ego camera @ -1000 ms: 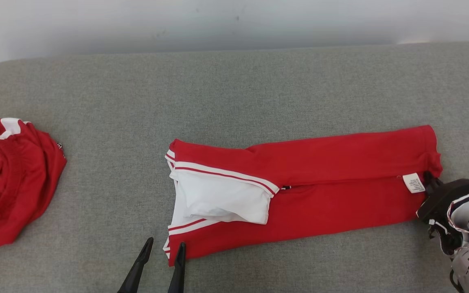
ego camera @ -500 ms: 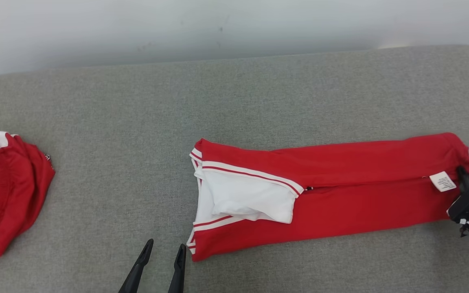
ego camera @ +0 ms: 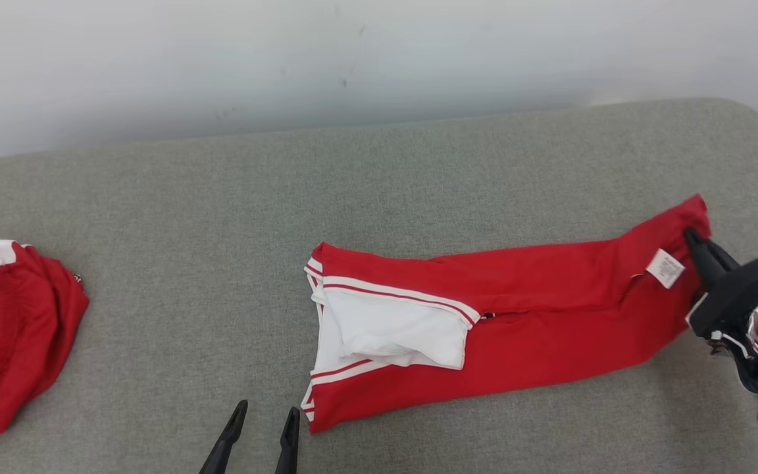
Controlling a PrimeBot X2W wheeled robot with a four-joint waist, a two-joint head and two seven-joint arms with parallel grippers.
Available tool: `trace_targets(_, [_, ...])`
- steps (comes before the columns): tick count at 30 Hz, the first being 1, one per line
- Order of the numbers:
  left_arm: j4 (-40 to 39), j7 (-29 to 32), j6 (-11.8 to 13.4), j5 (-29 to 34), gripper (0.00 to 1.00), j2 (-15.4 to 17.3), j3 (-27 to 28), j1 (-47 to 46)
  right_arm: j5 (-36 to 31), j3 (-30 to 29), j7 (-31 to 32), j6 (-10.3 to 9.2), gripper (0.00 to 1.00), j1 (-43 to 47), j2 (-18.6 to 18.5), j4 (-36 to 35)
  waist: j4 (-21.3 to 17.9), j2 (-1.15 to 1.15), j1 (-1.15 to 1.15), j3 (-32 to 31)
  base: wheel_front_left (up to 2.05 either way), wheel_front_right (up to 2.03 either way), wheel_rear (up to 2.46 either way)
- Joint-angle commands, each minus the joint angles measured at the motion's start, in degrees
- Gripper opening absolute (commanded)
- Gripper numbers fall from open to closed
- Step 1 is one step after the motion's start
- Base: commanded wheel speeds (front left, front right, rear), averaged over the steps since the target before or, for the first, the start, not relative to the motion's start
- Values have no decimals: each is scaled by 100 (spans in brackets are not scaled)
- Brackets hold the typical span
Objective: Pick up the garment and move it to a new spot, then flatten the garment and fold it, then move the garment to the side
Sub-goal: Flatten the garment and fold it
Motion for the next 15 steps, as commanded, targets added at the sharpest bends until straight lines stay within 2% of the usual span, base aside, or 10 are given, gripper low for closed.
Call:
trace_targets(1, [18,-29,39,-83,100,1,-1,49,71,44,43,-6,0,63,-28,-137,14,0,0,-70,0,0,0])
trace_targets(8, [56,-29,103,-186,100,0,-75,114,156,283,416,-6,0,61,-68,-1055,111,0,0,-233,0,0,0])
trace_targets(15, [63,-29,172,-295,100,0,-157,158,233,271,581,-6,0,140,231,-1627,361,0,0,-359,0,0,0])
